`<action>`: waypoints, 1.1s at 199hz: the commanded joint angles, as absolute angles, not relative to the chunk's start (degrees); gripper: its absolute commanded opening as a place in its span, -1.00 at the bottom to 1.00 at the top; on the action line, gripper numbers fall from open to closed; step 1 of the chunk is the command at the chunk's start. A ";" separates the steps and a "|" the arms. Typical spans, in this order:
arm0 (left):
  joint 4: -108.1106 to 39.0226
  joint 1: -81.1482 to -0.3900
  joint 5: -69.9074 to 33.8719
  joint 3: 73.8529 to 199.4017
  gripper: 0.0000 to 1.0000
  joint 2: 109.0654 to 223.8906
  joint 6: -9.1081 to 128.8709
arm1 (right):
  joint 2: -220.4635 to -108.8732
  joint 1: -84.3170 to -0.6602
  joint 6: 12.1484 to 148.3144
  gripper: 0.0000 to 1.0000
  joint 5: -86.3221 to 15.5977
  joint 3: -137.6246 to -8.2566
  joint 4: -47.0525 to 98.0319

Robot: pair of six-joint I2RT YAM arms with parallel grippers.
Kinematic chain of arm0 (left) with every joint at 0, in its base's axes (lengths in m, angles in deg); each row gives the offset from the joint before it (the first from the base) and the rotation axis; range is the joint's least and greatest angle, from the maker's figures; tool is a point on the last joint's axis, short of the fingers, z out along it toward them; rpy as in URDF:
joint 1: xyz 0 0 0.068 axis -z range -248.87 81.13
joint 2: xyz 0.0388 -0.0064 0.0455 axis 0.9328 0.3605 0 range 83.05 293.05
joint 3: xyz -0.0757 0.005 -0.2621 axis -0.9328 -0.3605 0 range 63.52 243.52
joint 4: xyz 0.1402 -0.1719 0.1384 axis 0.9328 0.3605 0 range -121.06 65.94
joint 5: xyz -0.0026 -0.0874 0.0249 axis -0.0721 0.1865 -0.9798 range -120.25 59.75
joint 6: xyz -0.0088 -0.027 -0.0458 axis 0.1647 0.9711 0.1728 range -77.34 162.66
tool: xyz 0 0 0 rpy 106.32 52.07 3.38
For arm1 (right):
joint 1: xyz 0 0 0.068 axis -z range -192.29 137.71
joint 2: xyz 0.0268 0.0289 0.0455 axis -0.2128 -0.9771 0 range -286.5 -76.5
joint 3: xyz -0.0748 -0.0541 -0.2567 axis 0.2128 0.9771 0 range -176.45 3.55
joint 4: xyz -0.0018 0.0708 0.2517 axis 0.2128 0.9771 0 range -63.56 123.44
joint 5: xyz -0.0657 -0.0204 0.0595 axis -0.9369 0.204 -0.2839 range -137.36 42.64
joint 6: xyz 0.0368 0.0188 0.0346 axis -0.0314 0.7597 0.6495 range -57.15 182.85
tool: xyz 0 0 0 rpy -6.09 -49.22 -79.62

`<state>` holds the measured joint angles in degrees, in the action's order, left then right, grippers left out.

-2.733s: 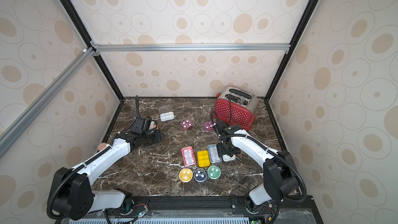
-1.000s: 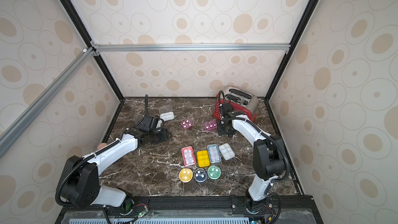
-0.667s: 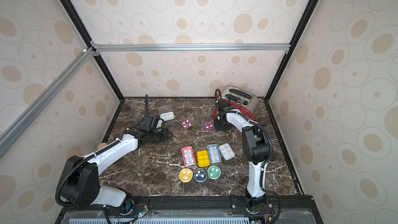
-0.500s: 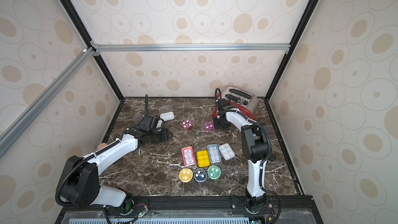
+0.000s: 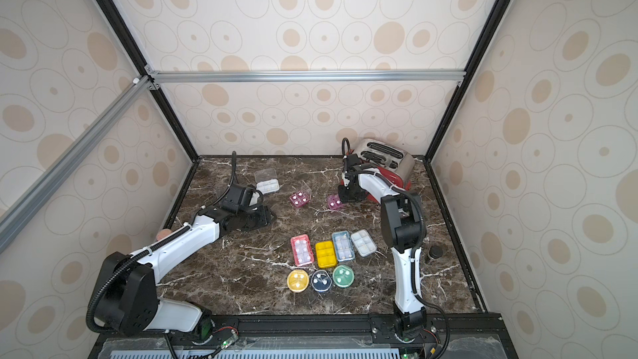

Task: Close pillboxes
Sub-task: Pick up the pillbox at the center of the board.

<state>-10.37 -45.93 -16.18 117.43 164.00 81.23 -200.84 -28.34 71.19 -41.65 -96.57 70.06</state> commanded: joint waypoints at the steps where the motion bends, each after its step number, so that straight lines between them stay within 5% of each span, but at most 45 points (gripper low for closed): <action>1: -8.21 -45.67 -16.47 118.48 0.10 162.33 79.93 | -203.73 -26.44 72.47 -0.33 -42.38 -99.02 70.61; 219: -7.47 -45.71 -17.03 119.07 0.10 162.07 78.96 | -207.71 -31.91 70.86 -0.48 -46.98 -106.48 74.77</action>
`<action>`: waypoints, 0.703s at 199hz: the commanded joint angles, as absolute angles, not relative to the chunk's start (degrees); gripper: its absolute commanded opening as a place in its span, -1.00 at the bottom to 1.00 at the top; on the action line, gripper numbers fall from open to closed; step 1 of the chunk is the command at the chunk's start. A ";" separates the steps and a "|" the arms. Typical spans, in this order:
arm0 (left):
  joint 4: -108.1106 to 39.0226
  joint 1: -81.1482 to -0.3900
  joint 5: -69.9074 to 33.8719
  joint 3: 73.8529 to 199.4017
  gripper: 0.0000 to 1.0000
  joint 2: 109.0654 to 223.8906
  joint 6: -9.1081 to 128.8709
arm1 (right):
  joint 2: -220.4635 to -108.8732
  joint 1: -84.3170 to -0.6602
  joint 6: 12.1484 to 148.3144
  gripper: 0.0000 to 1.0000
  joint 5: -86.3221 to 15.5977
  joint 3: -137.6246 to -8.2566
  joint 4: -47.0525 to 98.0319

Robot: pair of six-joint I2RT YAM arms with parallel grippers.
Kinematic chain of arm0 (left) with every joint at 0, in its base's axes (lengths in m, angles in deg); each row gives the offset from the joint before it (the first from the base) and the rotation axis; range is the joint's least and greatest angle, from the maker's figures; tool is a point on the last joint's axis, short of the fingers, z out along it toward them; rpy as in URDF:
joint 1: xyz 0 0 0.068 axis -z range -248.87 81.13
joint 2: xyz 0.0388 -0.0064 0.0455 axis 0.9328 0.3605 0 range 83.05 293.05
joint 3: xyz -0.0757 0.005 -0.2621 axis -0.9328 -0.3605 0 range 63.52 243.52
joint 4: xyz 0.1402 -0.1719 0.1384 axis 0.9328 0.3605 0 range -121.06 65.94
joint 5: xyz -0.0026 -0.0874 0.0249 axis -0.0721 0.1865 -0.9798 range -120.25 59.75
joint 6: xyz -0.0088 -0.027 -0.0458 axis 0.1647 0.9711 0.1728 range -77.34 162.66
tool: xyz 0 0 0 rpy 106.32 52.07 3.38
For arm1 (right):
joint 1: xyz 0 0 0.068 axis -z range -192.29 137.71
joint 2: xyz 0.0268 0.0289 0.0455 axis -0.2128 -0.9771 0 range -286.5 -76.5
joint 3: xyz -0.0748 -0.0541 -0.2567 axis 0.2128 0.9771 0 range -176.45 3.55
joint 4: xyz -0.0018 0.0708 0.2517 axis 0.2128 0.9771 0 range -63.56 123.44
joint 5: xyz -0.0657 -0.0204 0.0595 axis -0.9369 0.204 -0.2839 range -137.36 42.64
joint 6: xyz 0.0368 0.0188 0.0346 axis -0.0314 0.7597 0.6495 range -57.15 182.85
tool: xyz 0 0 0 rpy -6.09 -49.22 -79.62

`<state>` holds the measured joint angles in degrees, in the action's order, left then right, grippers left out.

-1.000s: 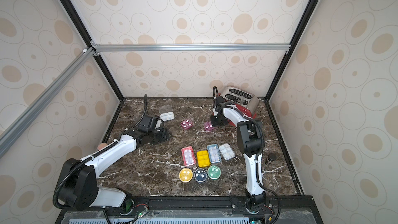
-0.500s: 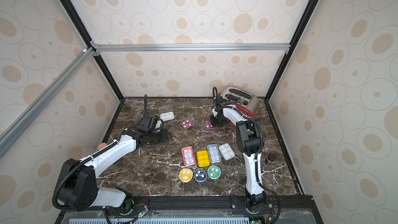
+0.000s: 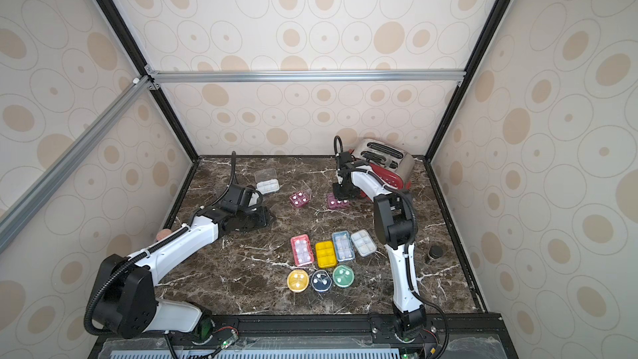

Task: Close pillboxes
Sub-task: Pick up the pillbox at the center of the board.

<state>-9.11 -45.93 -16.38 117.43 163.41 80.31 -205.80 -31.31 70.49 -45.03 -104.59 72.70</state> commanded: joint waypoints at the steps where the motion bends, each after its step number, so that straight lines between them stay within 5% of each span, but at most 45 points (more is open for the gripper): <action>1: -7.44 -45.69 -17.05 119.07 0.10 162.11 78.96 | -207.76 -31.98 70.89 -0.48 -47.04 -106.53 74.82; 140: -6.90 -45.67 -17.82 118.55 0.10 161.16 78.78 | -207.80 -33.92 70.89 -0.60 -49.38 -104.12 74.80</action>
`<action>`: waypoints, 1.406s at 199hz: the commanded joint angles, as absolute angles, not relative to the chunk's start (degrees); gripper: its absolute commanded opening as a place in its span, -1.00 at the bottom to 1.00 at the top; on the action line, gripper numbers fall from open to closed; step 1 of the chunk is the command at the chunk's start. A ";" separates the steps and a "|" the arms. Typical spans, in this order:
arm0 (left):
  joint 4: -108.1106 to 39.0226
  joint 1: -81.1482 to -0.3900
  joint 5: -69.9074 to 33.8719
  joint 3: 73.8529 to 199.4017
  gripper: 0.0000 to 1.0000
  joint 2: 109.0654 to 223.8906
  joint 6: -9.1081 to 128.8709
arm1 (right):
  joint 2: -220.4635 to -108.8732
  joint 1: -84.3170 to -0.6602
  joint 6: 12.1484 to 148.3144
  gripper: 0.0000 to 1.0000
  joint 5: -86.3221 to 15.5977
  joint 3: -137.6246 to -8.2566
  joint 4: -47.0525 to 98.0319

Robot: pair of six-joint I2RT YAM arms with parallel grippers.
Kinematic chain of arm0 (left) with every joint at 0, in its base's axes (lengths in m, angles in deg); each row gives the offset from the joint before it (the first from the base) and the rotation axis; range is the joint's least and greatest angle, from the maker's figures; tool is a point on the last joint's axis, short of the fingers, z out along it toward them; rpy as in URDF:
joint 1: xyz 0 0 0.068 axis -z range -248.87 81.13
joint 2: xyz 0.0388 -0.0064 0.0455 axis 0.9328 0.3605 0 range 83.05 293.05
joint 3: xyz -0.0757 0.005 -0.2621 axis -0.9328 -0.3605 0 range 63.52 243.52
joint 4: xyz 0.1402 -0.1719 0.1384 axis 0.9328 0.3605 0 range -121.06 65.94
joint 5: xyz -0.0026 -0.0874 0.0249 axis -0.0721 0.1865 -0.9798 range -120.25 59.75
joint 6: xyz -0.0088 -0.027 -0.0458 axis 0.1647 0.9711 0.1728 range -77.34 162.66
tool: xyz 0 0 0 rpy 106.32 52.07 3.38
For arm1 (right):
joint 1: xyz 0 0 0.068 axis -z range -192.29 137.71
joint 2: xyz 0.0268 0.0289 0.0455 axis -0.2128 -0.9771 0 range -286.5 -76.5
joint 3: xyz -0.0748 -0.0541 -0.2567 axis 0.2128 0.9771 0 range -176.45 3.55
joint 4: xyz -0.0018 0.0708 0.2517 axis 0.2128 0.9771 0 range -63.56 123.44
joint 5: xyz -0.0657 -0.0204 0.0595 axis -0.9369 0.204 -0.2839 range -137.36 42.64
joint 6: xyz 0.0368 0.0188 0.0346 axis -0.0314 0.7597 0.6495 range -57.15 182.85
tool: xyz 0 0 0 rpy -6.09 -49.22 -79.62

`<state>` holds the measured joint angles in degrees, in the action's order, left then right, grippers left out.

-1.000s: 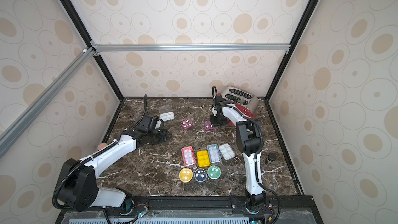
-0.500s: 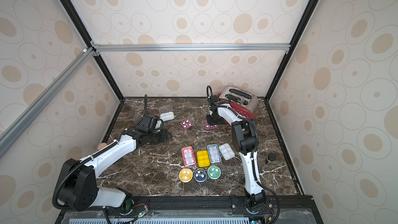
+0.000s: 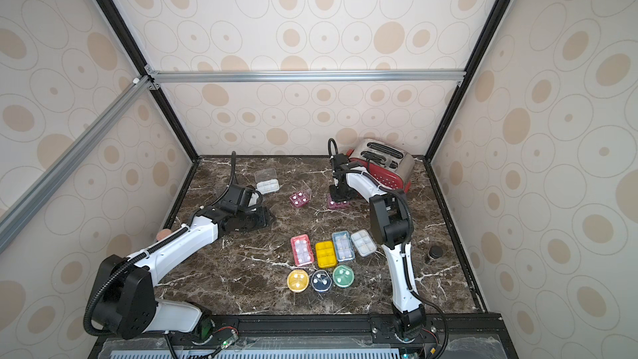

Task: Close pillboxes
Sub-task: Pick up the pillbox at the center of the board, then place the pillbox at the center of the board.

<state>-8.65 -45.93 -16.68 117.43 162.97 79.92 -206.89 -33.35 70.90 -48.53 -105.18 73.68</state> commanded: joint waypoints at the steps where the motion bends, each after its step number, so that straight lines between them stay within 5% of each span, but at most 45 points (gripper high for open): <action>1: -6.85 -45.67 -17.79 118.55 0.10 161.17 78.78 | -207.76 -33.91 70.91 -0.60 -49.34 -104.08 74.79; 122: -5.88 -45.92 -18.81 117.87 0.10 159.26 78.51 | -203.51 -39.03 72.95 -0.78 -51.36 -102.77 74.79; 210: -10.88 -52.53 -11.78 106.16 0.05 152.68 84.36 | -202.00 -54.28 75.25 -0.80 -51.98 -108.93 78.82; 280: -10.21 -53.31 -12.41 102.02 0.15 149.81 86.42 | -212.19 -63.27 77.94 -0.79 -50.35 -120.51 81.48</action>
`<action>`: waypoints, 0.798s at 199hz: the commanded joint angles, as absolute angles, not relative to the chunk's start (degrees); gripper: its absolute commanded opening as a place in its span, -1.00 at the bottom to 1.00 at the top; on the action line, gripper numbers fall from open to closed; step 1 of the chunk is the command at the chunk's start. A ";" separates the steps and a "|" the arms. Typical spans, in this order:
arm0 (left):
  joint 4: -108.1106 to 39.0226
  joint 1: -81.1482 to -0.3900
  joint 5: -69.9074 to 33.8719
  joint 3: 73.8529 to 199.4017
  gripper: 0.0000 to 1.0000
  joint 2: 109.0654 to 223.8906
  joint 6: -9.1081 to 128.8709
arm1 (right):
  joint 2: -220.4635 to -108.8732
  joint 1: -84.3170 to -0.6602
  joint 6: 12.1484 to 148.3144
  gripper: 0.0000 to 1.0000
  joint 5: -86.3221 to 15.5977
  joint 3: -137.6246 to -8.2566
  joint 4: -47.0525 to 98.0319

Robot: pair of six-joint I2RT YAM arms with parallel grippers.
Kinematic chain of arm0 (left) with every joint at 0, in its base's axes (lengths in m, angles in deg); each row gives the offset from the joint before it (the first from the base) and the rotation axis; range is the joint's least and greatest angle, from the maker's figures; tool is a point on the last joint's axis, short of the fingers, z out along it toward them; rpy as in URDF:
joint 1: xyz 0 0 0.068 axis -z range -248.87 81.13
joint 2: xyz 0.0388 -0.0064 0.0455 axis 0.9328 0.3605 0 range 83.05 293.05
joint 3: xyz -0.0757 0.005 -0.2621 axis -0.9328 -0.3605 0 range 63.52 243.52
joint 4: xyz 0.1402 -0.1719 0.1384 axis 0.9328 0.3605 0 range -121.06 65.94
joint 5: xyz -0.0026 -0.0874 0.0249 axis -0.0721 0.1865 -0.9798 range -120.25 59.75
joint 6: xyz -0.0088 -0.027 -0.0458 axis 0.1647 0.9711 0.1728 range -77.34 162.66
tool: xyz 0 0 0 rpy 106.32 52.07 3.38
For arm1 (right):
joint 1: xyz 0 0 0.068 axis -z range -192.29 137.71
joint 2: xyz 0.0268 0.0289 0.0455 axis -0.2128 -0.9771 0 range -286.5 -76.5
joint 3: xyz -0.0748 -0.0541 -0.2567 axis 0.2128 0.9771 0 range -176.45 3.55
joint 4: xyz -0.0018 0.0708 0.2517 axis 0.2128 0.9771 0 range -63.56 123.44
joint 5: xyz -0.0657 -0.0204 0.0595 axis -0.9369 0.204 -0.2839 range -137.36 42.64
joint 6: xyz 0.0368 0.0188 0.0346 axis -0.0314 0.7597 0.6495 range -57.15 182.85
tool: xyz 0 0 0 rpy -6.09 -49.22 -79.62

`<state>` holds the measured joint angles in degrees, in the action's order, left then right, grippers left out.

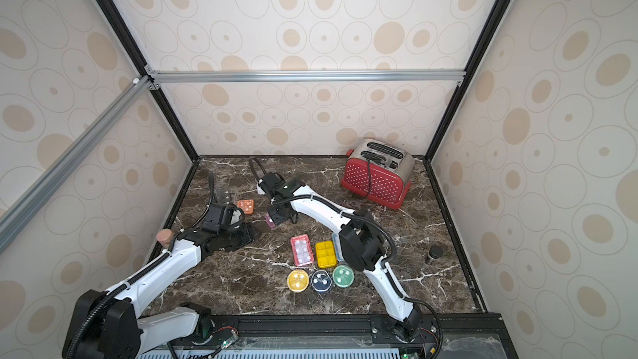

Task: Close pillboxes
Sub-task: Place the pillbox at the center of the board.

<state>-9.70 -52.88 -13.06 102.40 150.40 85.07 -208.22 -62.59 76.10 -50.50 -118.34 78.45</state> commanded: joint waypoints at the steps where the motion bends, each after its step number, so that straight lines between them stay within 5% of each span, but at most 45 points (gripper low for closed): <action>1: -10.26 -53.35 -12.41 101.98 0.14 149.79 86.43 | -212.29 -63.35 78.04 -0.79 -50.35 -120.62 81.47; 76: -11.42 -53.77 -14.44 101.61 0.23 149.10 87.58 | -215.91 -65.46 78.15 -0.76 -51.16 -121.74 83.08; 125: -10.93 -53.75 -16.24 102.63 0.25 148.43 86.85 | -214.02 -65.55 77.96 -0.37 -50.58 -119.94 81.44; 159: -11.09 -53.77 -16.33 102.96 0.25 148.62 86.97 | -208.88 -65.55 77.80 -0.27 -50.01 -117.22 80.88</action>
<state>-10.92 -53.40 -15.15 101.08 149.24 86.80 -215.31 -64.99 77.87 -50.34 -119.78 80.72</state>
